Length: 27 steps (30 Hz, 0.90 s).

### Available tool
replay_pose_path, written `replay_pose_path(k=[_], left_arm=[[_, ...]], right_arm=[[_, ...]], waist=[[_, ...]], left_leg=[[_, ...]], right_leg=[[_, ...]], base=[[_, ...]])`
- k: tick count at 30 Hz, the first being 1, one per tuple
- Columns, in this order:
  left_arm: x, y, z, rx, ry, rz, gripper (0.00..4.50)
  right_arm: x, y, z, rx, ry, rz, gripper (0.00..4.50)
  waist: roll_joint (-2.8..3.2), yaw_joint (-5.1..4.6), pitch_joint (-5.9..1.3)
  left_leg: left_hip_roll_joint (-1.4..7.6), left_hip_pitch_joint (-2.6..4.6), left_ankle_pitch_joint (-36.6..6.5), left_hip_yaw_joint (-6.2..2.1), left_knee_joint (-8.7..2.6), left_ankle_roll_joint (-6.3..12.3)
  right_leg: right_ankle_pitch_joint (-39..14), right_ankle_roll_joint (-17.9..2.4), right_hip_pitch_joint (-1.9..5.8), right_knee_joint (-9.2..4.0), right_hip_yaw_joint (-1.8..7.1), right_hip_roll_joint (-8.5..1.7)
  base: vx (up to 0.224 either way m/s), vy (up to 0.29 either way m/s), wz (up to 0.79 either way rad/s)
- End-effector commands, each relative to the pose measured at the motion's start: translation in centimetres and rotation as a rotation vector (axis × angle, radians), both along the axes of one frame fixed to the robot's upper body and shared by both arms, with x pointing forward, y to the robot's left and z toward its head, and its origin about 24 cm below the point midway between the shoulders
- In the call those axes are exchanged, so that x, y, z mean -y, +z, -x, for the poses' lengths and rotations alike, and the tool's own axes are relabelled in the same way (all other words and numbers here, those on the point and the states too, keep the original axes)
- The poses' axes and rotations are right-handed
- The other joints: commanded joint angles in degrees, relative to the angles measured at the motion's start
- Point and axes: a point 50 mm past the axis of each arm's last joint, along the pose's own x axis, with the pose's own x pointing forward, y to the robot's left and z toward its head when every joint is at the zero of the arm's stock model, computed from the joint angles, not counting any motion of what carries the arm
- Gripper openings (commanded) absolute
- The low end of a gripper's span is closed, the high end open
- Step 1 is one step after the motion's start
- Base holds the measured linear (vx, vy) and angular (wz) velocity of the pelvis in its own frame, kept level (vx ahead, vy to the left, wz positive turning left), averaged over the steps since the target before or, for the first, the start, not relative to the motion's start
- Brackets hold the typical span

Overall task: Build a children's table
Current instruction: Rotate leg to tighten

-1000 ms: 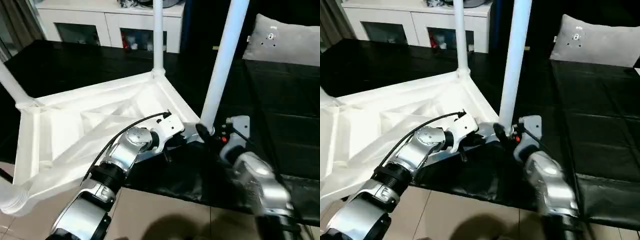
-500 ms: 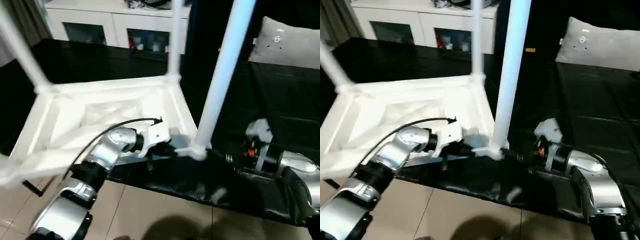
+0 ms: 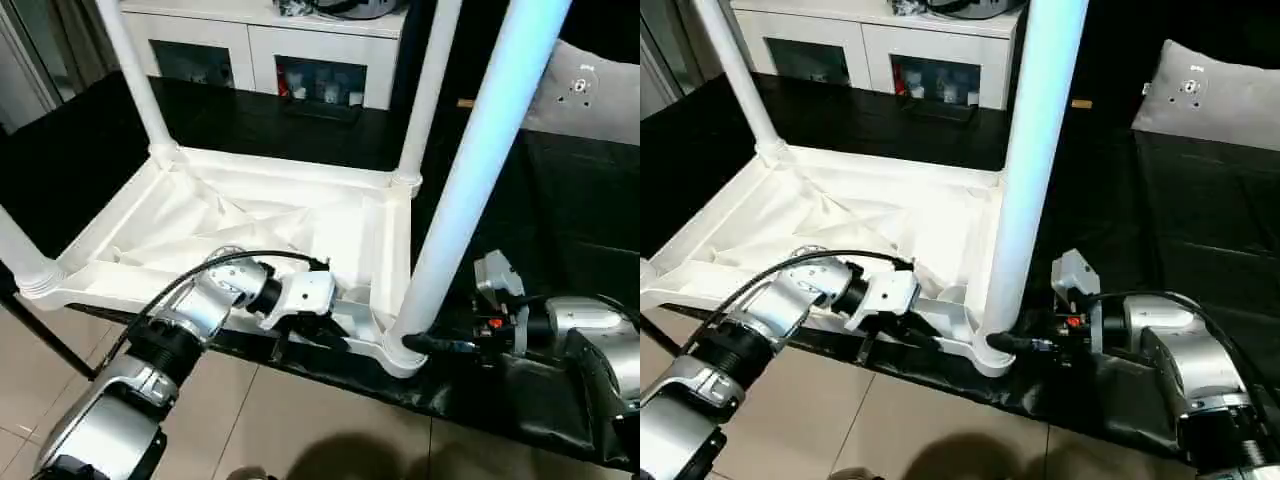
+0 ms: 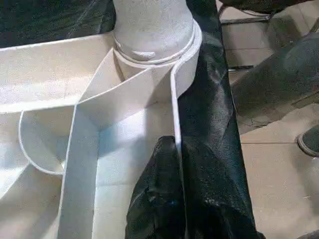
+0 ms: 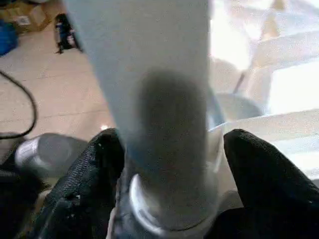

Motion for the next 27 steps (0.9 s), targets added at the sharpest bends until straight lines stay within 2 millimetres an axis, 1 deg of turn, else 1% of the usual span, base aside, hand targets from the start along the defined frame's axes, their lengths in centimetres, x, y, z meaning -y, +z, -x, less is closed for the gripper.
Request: replay_pose_path(k=[1,2,4,6,8,11,12,18,19,20,21,22,23,24,25,26,27], left_arm=[[0.4,0.4,0.4,0.016,-0.068,-0.009,0.0],[0.4,0.4,0.4,0.015,-0.068,-0.009,0.0],[0.3,0.4,0.4,0.014,-0.07,-0.01,0.0],[0.3,0.4,0.4,0.014,-0.07,-0.01,0.0],[0.2,0.4,0.4,0.014,-0.07,-0.01,0.0],[0.2,0.4,0.4,0.016,-0.067,-0.009,0.0],[0.2,0.4,0.4,0.016,-0.066,-0.009,0.0],[0.3,0.3,0.3,0.003,-0.042,0.009,0.0],[0.4,0.3,0.3,-0.008,-0.029,0.021,0.0],[0.5,0.2,0.2,-0.017,-0.013,0.033,0.0],[0.7,0.2,0.2,-0.029,0.006,0.049,0.0],[0.9,0.3,0.1,-0.04,0.031,0.067,0.0],[0.9,0.3,0.1,-0.04,0.031,0.067,0.0],[1.5,0.3,-0.2,-0.048,0.095,0.102,0.0],[1.9,0.3,-0.5,-0.046,0.143,0.114,0.0],[2.1,0.3,-0.7,-0.043,0.174,0.121,0.0],[2.7,0.3,-1.0,-0.035,0.228,0.135,0.0]], right_arm=[[0.1,0.4,-0.2,-0.004,0.024,0.007,3.13],[0.1,0.3,-0.2,-0.006,0.025,0.007,3.08],[0.1,0.3,-0.2,-0.011,0.031,0.007,2.8],[0.2,0.3,-0.2,-0.012,0.033,0.01,2.67],[0.1,0.2,-0.2,-0.014,0.04,0.015,2.36],[0.0,0.2,-0.2,-0.018,0.044,0.012,2.24],[0.0,0.2,-0.2,-0.018,0.046,0.01,2.05],[-0.6,-0.1,0.3,-0.04,0.053,-0.02,1.95],[-0.8,-0.1,0.5,-0.047,0.051,-0.038,1.94],[-1.1,-0.1,0.6,-0.053,0.049,-0.056,1.94],[-1.4,-0.1,0.8,-0.057,0.039,-0.081,1.93],[-1.7,-0.1,0.9,-0.059,0.021,-0.1,1.93],[-1.7,-0.1,0.9,-0.059,0.021,-0.1,1.93],[-2.5,-0.1,1.1,-0.063,-0.015,-0.131,1.93],[-3.0,-0.4,1.0,-0.054,-0.067,-0.125,1.93],[-3.4,-0.5,1.0,-0.047,-0.104,-0.12,1.93],[-4.0,-0.8,0.4,-0.014,-0.201,-0.095,1.93]], waist=[[-1.29,-0.09,-3.73],[-1.31,-0.06,-3.74],[-1.28,-0.08,-3.71],[-1.36,-0.12,-3.74],[-1.27,-0.12,-3.75],[-1.27,-0.06,-3.73],[-1.29,-0.05,-3.77],[-1.3,-0.04,-3.74],[-1.21,-0.07,-3.76],[-1.17,-0.03,-3.75],[-1.0,0.0,-3.76],[-0.89,0.07,-3.82],[-1.05,-0.09,-3.76],[-0.68,-0.2,-3.65],[-0.64,-0.07,-3.57],[-0.9,-0.47,-3.43],[-0.91,-0.76,-3.24]], left_leg=[[2.73,-0.13,-7.8,-0.52,-3.87,5.48],[2.69,-0.13,-7.7,-0.51,-3.85,5.46],[2.71,-0.14,-7.5,-0.53,-3.87,5.45],[2.64,-0.21,-7.3,-0.51,-3.83,5.44],[2.66,-0.12,-7.4,-0.5,-3.83,5.41],[2.66,-0.1,-7.6,-0.48,-3.83,5.35],[2.66,-0.14,-7.4,-0.51,-3.83,5.32],[2.64,-0.11,-7.3,-0.48,-3.81,5.37],[2.61,-0.18,-7.3,-0.53,-3.82,5.34],[2.64,-0.08,-7.2,-0.43,-3.82,5.32],[2.64,-0.19,-7.1,-0.52,-3.84,5.35],[2.65,-0.13,-7.1,-0.51,-3.81,5.29],[2.65,-0.21,-7.1,-0.47,-3.85,5.27],[2.61,-0.11,-8.1,-0.47,-3.93,5.04],[2.69,0.24,-8.5,-0.47,-3.97,4.65],[2.49,0.08,-9.5,-0.63,-4.15,3.83],[2.2,0.12,-10.8,-0.64,-4.26,3.07]], right_leg=[[-16.8,-10.2,3.5,-3.55,3.26,-4.01],[-16.8,-10.2,3.5,-3.57,3.25,-4.01],[-17.1,-10.0,3.48,-3.58,3.23,-3.96],[-17.0,-9.9,3.53,-3.54,3.22,-3.92],[-17.3,-10.0,3.45,-3.58,3.18,-3.93],[-17.5,-9.9,3.45,-3.65,3.19,-3.89],[-17.2,-9.8,3.49,-3.58,3.2,-3.88],[-17.3,-9.8,3.48,-3.63,3.2,-3.84],[-17.2,-9.7,3.56,-3.55,3.18,-3.84],[-17.1,-9.6,3.49,-3.68,3.25,-3.81],[-16.8,-9.8,3.58,-3.57,3.23,-3.84],[-16.7,-9.8,3.55,-3.64,3.22,-3.88],[-16.5,-9.7,3.58,-3.63,3.24,-3.8],[-18.2,-9.5,3.39,-3.91,3.15,-3.75],[-19.0,-9.2,3.19,-4.18,3.14,-3.71],[-21.0,-8.5,3.39,-4.29,3.05,-3.8],[-25.1,-6.8,3.26,-4.92,2.75,-3.7]], base=[[0.0,0.0,0.0],[0.0,0.0,0.0],[0.0,0.0,0.0],[0.0,0.0,0.0],[0.0,0.0,0.0],[0.0,0.0,0.0],[0.0,0.0,0.0],[0.0,0.0,0.0],[0.0,0.0,0.0],[0.0,0.0,0.0],[0.0,0.0,0.0],[0.0,0.0,0.0],[0.0,0.0,0.0],[0.0,0.0,0.0],[0.0,0.0,0.0],[0.0,0.0,0.0],[0.0,0.0,0.0]])
